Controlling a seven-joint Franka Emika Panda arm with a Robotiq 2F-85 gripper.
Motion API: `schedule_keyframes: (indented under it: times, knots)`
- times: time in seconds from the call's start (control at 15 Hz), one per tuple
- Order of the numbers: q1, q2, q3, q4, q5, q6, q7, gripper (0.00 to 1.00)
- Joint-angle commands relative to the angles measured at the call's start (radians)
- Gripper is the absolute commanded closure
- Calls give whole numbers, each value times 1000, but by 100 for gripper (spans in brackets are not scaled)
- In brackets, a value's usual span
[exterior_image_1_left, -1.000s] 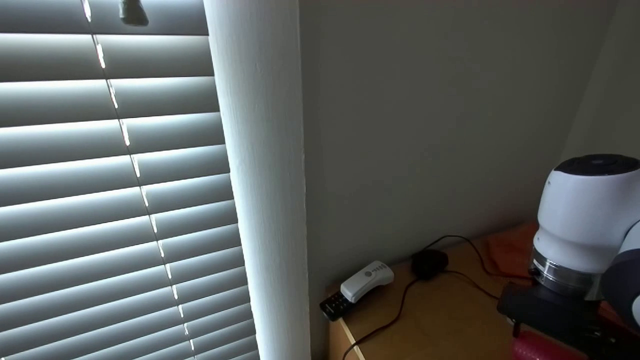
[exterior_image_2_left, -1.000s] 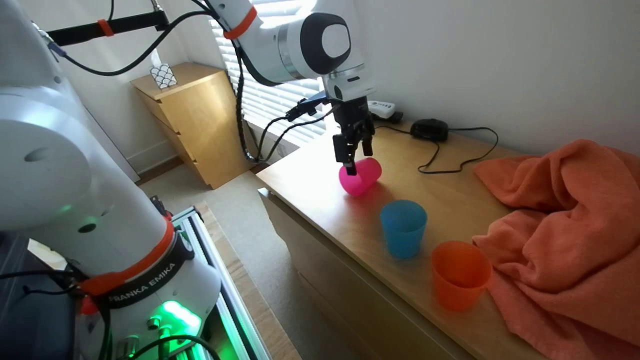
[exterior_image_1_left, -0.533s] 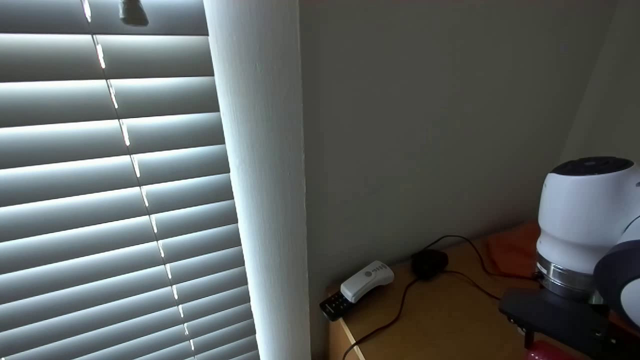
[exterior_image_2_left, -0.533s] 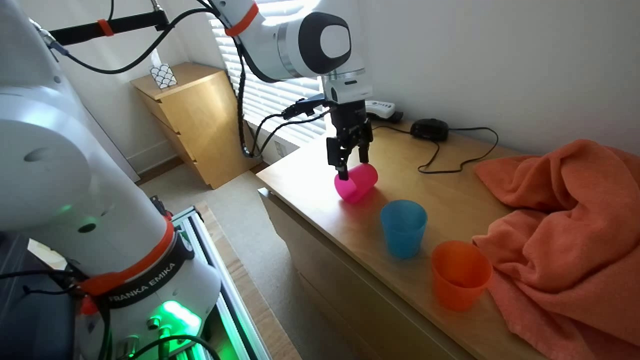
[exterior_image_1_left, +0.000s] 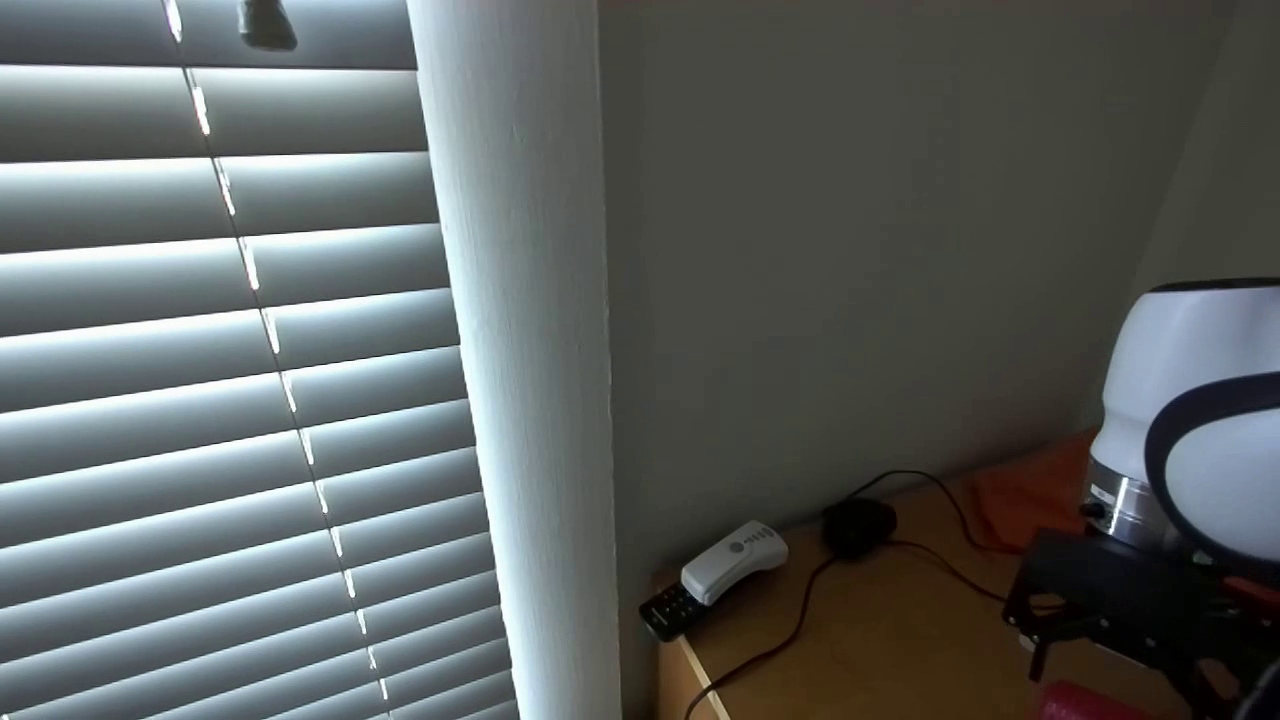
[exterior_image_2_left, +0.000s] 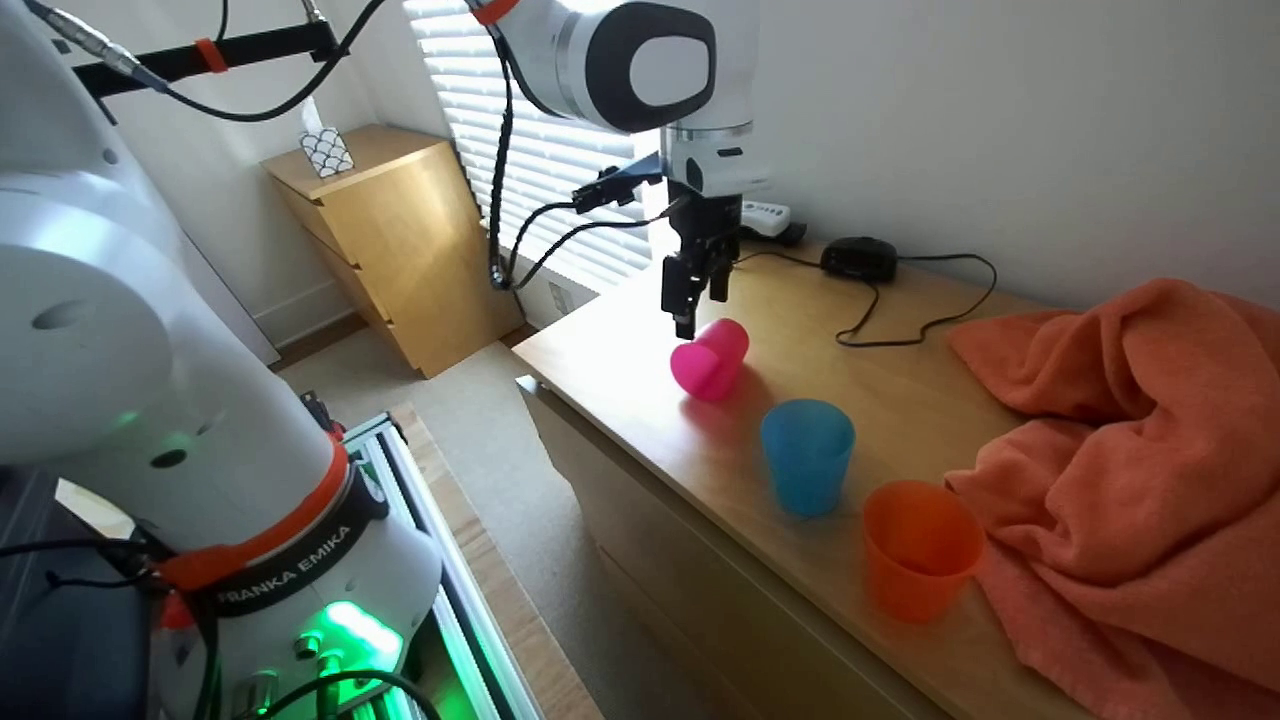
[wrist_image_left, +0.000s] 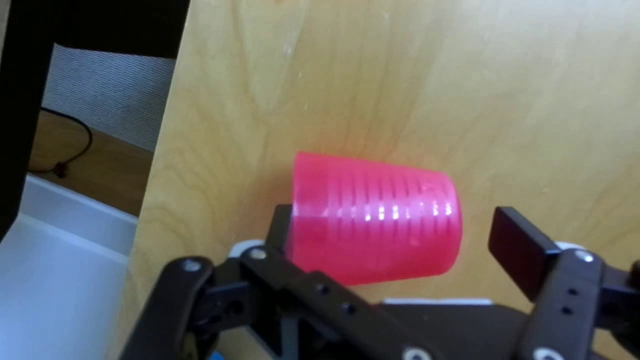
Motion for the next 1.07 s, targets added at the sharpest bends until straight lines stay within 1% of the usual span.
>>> schedule_keyframes:
  times: [0.0, 0.2, 0.33, 0.67, 0.73, 0.87, 1.0]
  knots:
    - [-27, -68, 3, 28, 56, -122, -217, 0]
    - [-43, -87, -5, 73, 23, -226, -390, 0]
    - [-50, -83, -6, 92, 13, -261, -504, 0]
    - [-44, -50, 7, 94, 19, -250, -771, 0]
    - [-48, -64, 4, 94, 21, -245, -688, 0]
    - [-46, -53, 6, 95, 21, -245, -740, 0]
    - [-45, -49, 7, 95, 21, -245, -753, 0]
